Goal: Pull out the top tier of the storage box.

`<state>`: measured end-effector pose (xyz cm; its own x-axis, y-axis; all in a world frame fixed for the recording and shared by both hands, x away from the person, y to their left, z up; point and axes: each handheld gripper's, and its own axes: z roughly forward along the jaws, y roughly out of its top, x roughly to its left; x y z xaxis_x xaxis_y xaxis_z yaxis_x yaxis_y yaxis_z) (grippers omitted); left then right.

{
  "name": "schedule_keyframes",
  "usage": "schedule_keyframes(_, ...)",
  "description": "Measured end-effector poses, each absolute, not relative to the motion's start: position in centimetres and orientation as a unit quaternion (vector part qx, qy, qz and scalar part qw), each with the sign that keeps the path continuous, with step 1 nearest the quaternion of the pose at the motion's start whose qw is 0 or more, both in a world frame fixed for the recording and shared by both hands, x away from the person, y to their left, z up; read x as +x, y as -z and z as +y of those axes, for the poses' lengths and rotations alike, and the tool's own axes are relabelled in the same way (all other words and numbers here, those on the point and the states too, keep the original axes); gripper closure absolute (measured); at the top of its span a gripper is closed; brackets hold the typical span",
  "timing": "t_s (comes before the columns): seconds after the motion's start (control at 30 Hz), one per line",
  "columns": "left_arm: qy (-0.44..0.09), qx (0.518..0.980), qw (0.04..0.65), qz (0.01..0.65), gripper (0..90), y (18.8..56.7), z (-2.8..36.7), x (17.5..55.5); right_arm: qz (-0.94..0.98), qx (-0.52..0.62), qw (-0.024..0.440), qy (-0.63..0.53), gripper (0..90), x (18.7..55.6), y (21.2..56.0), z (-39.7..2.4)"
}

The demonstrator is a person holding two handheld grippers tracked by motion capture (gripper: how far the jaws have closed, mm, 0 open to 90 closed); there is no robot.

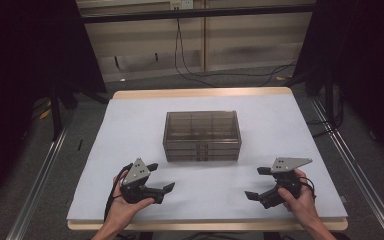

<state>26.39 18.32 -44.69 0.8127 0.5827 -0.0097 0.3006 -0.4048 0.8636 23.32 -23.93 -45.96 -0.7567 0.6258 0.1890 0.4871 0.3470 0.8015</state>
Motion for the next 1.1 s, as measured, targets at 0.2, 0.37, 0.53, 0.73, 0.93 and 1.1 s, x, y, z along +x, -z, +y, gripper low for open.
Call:
schedule_keyframes(0.2,-0.151,0.824,0.482,0.259,11.4,44.6,18.1,26.3,0.818,0.339,0.076,-0.459,1.9,23.3,46.0,-23.9)
schedule_keyframes(0.37,-0.153,0.824,0.483,0.253,9.8,44.6,18.0,26.2,0.818,0.339,0.077,-0.458,1.9,23.3,45.9,-24.0)
schedule_keyframes(0.53,-0.159,0.825,0.482,0.249,9.5,44.7,17.8,26.2,0.819,0.338,0.078,-0.457,1.8,23.2,45.9,-23.9)
schedule_keyframes(0.73,-0.170,0.829,0.478,0.236,8.4,44.7,17.2,25.9,0.819,0.339,0.078,-0.456,1.8,23.2,45.9,-23.9)
schedule_keyframes(0.93,-0.169,0.843,0.463,0.218,8.8,44.9,16.6,25.3,0.820,0.339,0.078,-0.456,1.8,23.2,45.9,-23.9)
schedule_keyframes(1.1,-0.182,0.846,0.455,0.211,8.8,44.9,16.3,25.0,0.820,0.338,0.078,-0.456,1.9,23.2,45.9,-23.9)
